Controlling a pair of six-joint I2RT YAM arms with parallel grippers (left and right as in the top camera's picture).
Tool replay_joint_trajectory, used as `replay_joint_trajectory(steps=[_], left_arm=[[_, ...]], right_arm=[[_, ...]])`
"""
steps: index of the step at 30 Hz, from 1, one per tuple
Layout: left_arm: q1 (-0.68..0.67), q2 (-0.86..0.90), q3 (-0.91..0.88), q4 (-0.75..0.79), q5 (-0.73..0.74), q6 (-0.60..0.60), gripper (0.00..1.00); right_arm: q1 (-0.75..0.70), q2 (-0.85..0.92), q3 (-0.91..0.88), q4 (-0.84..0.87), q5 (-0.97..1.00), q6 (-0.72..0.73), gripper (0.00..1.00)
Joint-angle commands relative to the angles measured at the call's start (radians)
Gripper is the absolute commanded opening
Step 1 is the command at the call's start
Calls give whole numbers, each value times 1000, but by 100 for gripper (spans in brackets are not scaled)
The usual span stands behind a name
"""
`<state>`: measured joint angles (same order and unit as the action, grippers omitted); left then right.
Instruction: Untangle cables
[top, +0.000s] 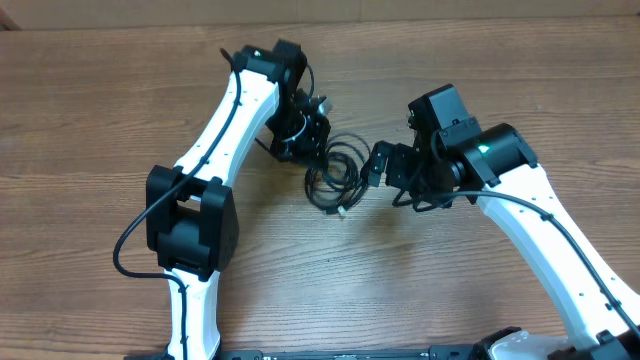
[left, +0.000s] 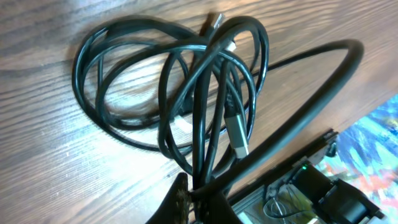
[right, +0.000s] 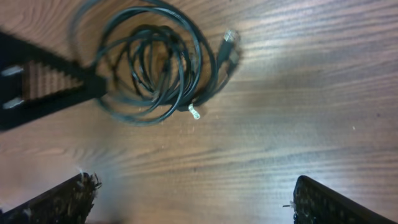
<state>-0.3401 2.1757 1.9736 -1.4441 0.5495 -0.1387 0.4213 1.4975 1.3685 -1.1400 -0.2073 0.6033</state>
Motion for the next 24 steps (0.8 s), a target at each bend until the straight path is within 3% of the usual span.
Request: replay_joint_trajectory(steps=[1,11,12,16,18,21,23,24], left_arm=[[-1,-39,94,-64,47,18,4],[0,-39,105,-231,203,37,4],[0,-39,105,-233,188,42,4],[0,-39,105,-246,156,42,4],[0,-39,105,-246,121,42,4],[0,-39,105,-246,85,42,4],[0,-39,105,-238,66,42,4],[0,-39,105,-232,46,41,4]], right_arm=[[2,48,5,31,-6,32,100],[2,171,5,154,-44,29,99],[2,192,5,172,-18,29,91],[2,254,5,223,4,17,73],[2,273,5,237,5,-6,53],[2,274,6,242,5,-36,31],[2,274,8,238,3,-35,4],[2,271,8,234,0,-35,4]])
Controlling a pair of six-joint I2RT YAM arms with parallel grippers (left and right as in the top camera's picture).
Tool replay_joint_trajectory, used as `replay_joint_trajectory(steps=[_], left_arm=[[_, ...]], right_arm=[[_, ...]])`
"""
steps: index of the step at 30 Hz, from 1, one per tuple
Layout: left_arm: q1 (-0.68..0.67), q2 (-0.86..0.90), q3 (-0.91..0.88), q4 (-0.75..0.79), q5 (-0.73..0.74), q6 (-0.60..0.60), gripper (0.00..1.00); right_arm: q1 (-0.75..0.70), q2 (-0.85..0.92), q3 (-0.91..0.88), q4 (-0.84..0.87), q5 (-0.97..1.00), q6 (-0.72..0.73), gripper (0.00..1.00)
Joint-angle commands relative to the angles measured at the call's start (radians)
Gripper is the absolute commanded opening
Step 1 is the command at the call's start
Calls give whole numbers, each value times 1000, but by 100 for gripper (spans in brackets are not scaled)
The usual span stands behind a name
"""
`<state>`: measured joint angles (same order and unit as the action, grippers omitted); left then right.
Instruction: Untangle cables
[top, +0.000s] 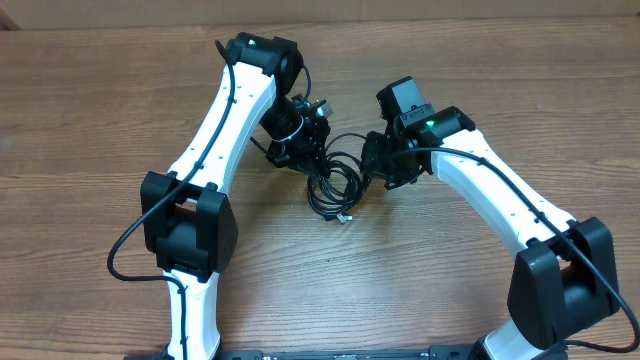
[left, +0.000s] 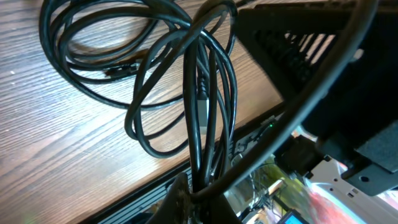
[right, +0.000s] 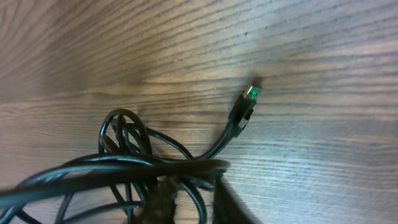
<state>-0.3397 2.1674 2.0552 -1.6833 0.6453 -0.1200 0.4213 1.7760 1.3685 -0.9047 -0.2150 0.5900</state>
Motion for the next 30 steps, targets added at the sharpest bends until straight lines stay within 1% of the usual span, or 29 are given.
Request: replay_joint_trajectory(steps=[1,4,5,7,8,9,10,11,12,13,14,15,17,19,21,22,24,28,30], left_arm=[[0,-30,23,13,-74,22,4],[0,-30,23,29,-138,-2,8],[0,-30,23,36,-140,-8,11],[0,-30,23,48,-140,-40,12],[-1,-30,23,51,-139,-42,14],[-1,-30,23,56,-140,-42,22],[-2,-30,23,62,-140,-42,33],[-2,-30,23,68,-144,-42,26],[-2,-30,23,77,-164,-46,19],[-2,-30,23,90,-195,-46,18],[-2,-30,22,105,-238,-55,19],[-1,-29,22,117,-315,-104,20],[-2,-29,21,121,-413,-186,23],[-2,-29,21,126,-439,-206,28],[-2,-29,21,136,-438,-206,30],[-2,-29,18,146,-439,-206,34],[-2,-29,9,167,-439,-206,36],[-2,-29,-31,262,-430,-247,42],[-3,-29,-76,332,-358,-279,44]], right_arm=[[2,-13,9,-7,2,-21,4],[2,-45,36,-53,-17,-19,4],[2,-56,47,-68,-22,-20,4],[2,-82,83,-119,-60,-35,4],[2,-89,90,-127,-92,-53,13],[2,-93,92,-129,-126,-72,20],[2,-96,92,-130,-161,-84,31],[2,-96,92,-132,-197,-90,42],[2,-94,91,-134,-214,-90,49],[2,-91,91,-139,-222,-90,54],[2,-90,91,-142,-223,-90,58],[3,-87,91,-147,-224,-91,62],[8,-83,91,-154,-224,-92,70],[13,-79,91,-154,-220,-95,77],[14,-77,90,-148,-206,-94,80],[13,-77,90,-140,-191,-94,84],[13,-77,90,-130,-175,-94,87],[14,-69,90,-122,-175,-94,88],[13,-62,90,-120,-158,-94,89]])
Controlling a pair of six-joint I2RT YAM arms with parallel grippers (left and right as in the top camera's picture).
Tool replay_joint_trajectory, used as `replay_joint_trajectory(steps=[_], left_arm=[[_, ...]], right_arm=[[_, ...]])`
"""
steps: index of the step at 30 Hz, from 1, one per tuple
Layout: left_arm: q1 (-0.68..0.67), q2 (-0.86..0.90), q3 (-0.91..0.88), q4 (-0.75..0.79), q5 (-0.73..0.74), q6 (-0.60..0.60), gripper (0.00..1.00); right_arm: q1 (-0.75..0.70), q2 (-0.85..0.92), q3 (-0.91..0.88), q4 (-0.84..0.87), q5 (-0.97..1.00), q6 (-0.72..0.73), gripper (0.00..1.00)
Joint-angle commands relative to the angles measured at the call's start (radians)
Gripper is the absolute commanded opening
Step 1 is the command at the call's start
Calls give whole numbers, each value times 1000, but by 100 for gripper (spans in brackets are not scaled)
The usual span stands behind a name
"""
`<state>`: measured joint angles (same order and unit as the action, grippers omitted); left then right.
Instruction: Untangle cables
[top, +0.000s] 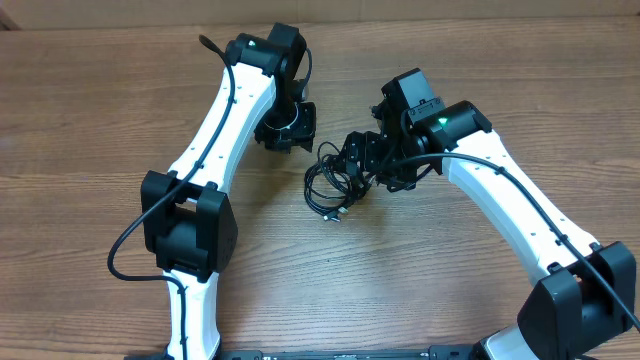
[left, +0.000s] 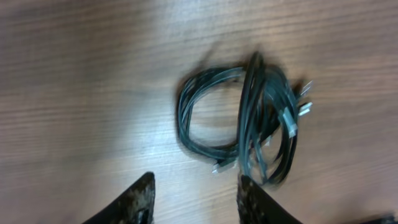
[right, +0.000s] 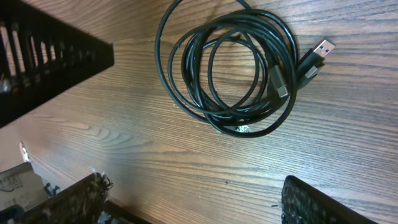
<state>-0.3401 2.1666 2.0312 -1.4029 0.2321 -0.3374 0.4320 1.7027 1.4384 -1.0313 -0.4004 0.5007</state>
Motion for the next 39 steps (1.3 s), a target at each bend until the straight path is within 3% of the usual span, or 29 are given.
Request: replay_joint_trajectory(steps=[1,4,9,14,22,26,29,32,35,39], left_arm=[[-5,-28,-68,70,91,-62,45],[-14,-28,-138,110,164,-60,50],[-21,-28,-186,106,165,-60,38],[-26,-28,-191,121,170,-60,39],[-37,-28,-195,136,176,-61,20],[-42,-28,-225,159,176,-63,18],[-43,-28,-238,161,176,-63,4],[-41,-30,-236,157,176,-63,4],[-39,-30,-213,129,176,-59,4],[-39,-31,-48,-46,181,-29,4]], right_arm=[[3,11,21,4,37,-5,89],[0,11,21,-19,97,-4,94],[-2,11,21,-25,114,-4,99],[-2,11,21,-22,112,-3,99],[-2,11,21,-24,111,-3,100],[-2,11,21,-24,111,-3,100],[-2,11,21,-26,111,-3,100],[-2,11,21,-26,111,-3,100],[-2,11,21,-27,110,-3,100],[-1,11,21,-26,85,-4,100]])
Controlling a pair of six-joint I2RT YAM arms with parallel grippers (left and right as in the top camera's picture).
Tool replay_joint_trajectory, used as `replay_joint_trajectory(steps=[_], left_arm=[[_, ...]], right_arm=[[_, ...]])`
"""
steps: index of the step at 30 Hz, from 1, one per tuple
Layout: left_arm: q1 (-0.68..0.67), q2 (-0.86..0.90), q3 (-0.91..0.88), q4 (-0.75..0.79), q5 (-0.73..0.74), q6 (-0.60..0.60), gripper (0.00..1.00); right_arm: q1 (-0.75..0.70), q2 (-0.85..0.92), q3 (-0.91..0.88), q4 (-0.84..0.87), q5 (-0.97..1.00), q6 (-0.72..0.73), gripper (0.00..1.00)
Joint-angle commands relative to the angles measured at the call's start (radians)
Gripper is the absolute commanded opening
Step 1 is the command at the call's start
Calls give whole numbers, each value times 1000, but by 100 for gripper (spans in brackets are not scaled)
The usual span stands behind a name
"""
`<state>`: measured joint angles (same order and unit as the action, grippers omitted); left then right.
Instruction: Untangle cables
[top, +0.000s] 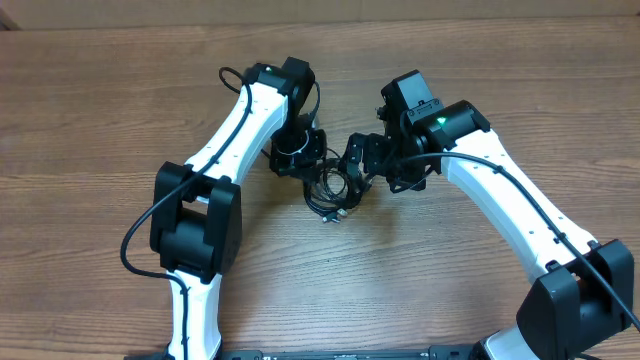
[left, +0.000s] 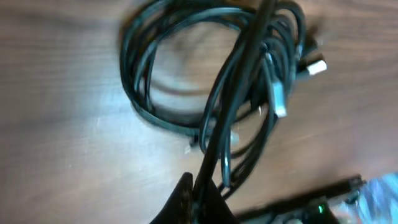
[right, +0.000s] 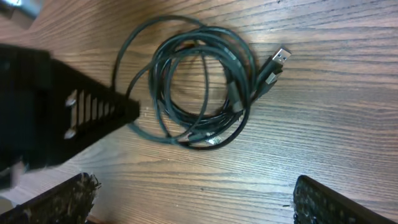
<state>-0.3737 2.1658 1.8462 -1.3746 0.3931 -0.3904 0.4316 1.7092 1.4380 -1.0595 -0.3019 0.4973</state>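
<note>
A tangled coil of black cable (top: 332, 190) lies on the wooden table (top: 120, 130) between the arms. My left gripper (top: 300, 163) is at the coil's left edge, shut on one strand (left: 239, 74) that rises from its fingertips (left: 185, 190) across the loops. Silver USB plugs (left: 280, 104) show on the coil's right side. My right gripper (right: 193, 186) hangs open over bare wood just right of the coil (right: 242, 87), nothing between its fingers (right: 314, 199). A USB plug (right: 280, 57) sticks out of the coil there.
The left gripper's black finger (right: 68, 118) crosses the right wrist view beside the coil. The two gripper heads (top: 372, 165) stand close together over the coil. Both white arms reach in from the near edge.
My left gripper was open above the table away from the coil; now it is down at the coil, shut on a strand. The right gripper stays open, in about the same place.
At first my left gripper held strands of the coil while the right hung open nearby. Then both were shut on the bundle. After that both were open and the coil lay loose on the table. Now the left is shut on a strand again.
</note>
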Motion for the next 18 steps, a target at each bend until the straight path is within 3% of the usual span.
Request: replay_joint_trajectory(steps=[1,6,12,18], left_arm=[[-6,-31,172,-109,29,24,4],[-6,-31,396,-305,96,24,4],[-6,-34,430,-315,223,-23,4],[37,-35,438,-315,431,-26,4]], right_arm=[[0,4,21,3,-13,0,100],[0,5,13,15,-14,8,100],[6,5,-7,28,-93,6,100],[37,11,-25,38,-51,7,100]])
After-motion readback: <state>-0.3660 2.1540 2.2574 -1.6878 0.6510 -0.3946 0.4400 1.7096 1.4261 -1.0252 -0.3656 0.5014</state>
